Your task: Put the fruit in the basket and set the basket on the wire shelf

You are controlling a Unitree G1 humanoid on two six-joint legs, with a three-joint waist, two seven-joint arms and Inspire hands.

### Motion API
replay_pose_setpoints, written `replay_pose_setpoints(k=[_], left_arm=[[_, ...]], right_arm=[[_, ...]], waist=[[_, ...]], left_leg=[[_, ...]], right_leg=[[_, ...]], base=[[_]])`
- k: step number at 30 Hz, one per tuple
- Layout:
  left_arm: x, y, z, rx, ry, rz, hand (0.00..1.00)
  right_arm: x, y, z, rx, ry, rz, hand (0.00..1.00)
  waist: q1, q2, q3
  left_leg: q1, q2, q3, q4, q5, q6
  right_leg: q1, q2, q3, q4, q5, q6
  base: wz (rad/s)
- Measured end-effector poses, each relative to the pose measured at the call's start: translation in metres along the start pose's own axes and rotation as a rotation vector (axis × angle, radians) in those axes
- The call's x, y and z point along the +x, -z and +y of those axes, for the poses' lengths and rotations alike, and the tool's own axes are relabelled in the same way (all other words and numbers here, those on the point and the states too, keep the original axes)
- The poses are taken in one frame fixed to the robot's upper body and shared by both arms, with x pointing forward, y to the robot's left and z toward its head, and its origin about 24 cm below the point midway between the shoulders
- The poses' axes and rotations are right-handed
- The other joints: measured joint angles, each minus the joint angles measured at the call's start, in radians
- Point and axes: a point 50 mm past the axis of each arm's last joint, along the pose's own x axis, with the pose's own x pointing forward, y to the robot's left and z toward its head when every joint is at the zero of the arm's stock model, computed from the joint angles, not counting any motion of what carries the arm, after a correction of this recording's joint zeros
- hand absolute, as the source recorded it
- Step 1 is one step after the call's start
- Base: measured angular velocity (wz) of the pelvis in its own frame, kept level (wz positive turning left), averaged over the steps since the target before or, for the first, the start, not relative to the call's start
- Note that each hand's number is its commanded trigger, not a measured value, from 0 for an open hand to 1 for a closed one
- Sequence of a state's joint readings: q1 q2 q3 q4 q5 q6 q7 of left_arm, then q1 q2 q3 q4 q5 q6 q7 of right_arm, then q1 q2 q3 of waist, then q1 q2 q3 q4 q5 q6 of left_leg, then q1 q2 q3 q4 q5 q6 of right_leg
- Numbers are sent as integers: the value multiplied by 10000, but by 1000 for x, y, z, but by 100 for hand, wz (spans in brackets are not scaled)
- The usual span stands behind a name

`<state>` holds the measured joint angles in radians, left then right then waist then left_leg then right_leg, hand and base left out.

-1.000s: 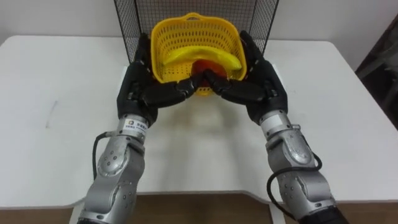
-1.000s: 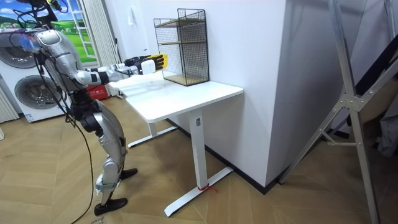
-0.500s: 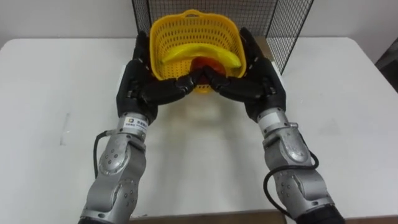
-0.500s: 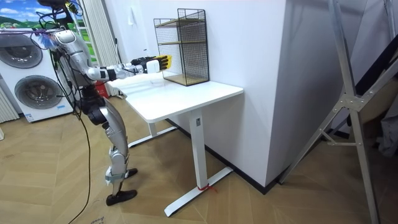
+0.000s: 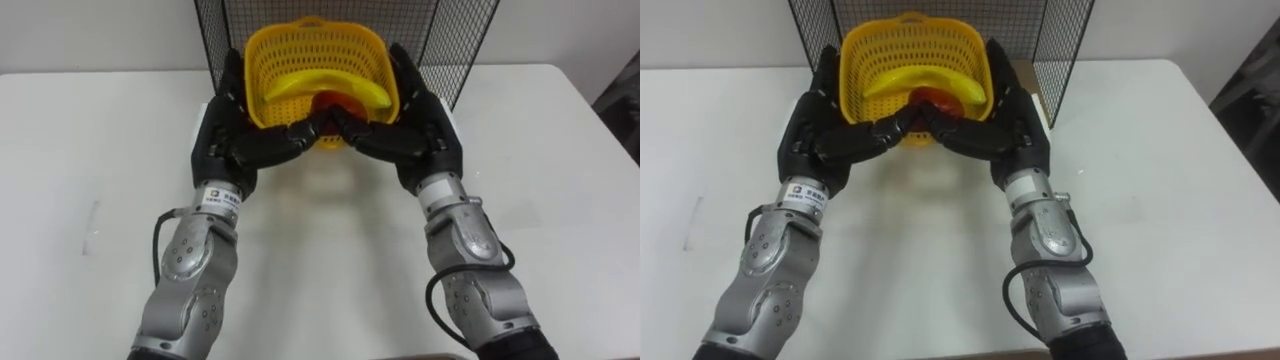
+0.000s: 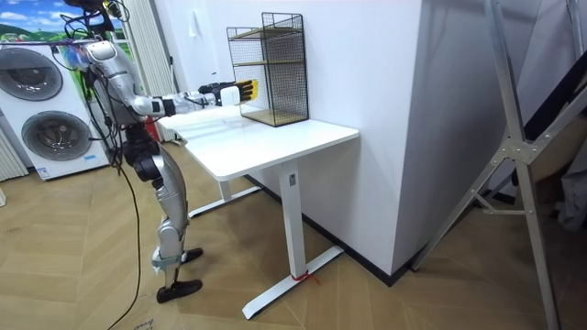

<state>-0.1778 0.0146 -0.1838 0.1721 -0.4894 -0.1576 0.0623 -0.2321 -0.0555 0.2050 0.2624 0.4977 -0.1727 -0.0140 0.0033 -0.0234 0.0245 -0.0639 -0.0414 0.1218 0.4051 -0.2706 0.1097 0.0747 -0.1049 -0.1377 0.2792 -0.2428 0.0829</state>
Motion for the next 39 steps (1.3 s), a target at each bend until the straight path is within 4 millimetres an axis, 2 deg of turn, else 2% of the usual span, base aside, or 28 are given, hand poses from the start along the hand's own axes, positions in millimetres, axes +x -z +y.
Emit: replay_pose_setpoints(k=[3, 10, 13, 15, 16, 17, 18, 19, 20, 26, 28, 29, 34, 39], left_arm=[[0, 0, 1, 48, -1, 5, 0], [0, 1, 0, 17, 8, 172, 0], [1, 1, 0, 25, -18, 152, 0], [1, 2, 1, 73, -8, 192, 0], [1, 2, 1, 77, -14, 201, 0], [2, 1, 0, 82, 6, 157, 0], [5, 1, -1, 60, 20, 169, 0], [5, 3, 0, 46, -14, 296, 0], [6, 4, 2, 69, -86, 399, 0], [8, 3, 2, 72, -100, 459, 0], [9, 2, 2, 77, -145, 443, 0], [10, 1, 1, 77, -168, 401, 0], [19, -4, -1, 174, -145, 376, 0], [35, -6, -1, 253, -257, 724, 0]], right_arm=[[0, 0, 1, 2, 37, -5, 0], [0, 0, 1, -281, 177, 6, 0], [1, 0, 2, -343, 174, -9, 0], [1, 2, 1, -339, 243, 126, 0], [1, 2, 0, -365, 270, 150, 0], [1, 1, -1, -403, 320, 130, 0], [1, 1, -2, -378, 331, 144, 0], [0, 3, -2, -375, 365, 242, 0], [2, 3, -3, -420, 364, 349, 0], [5, 4, -1, -306, 365, 446, 0], [5, 4, 0, -256, 355, 448, 0], [5, 4, 0, -253, 356, 441, 0], [8, 2, 0, -273, 346, 444, 0], [22, -8, 1, -404, 356, 514, 0]], waist=[[5, 73, -37], [5, 135, -34], [52, 264, -12], [-14, 298, 42], [-65, 294, 53], [-50, 224, 102], [-11, 141, 208], [-27, 183, 194], [18, 212, 183], [20, 193, 150], [9, 193, 82], [11, 198, 74], [18, 199, 68], [-16, 212, 62]], left_leg=[[101, 78, 96, -128, 23, -40], [62, 226, 195, -244, 109, -146], [5, 317, 392, -245, 109, -156], [92, 321, 326, -159, 105, -140], [94, 322, 276, -111, 93, -125], [57, 299, 273, -50, 91, -125], [20, 249, 272, 26, 42, -150], [19, 262, 206, 43, 27, -172], [-7, 287, 214, 40, 19, -224], [30, 485, 132, -163, 153, -405], [74, 522, 132, -308, 192, -446], [85, 548, 133, -355, 199, -458], [240, 558, 146, -548, 220, -492], [423, 553, 117, -738, 231, -505]], right_leg=[[142, 69, -2, -280, 146, -50], [-1, 185, 3, -318, 266, -132], [-592, 153, -3, 754, 199, -147], [-1308, 35, 16, 2113, 90, -151], [-1458, 44, 83, 2342, -48, -184], [-1689, 148, 351, 1933, -94, -257], [-1820, 198, 463, 1379, 412, -444], [-1765, 200, 413, 1336, 447, -423], [-1762, 273, 417, 1296, 451, -493], [-1467, 499, 249, 738, 649, -658], [-1395, 559, 244, 519, 724, -683], [-1355, 592, 238, 443, 756, -697], [-1215, 629, 236, 294, 774, -708], [-962, 666, 273, 5, 812, -688]], base=[[-8], [-7], [-20], [-3], [3], [12], [20], [8], [5], [2], [-2], [0], [0], [2]])
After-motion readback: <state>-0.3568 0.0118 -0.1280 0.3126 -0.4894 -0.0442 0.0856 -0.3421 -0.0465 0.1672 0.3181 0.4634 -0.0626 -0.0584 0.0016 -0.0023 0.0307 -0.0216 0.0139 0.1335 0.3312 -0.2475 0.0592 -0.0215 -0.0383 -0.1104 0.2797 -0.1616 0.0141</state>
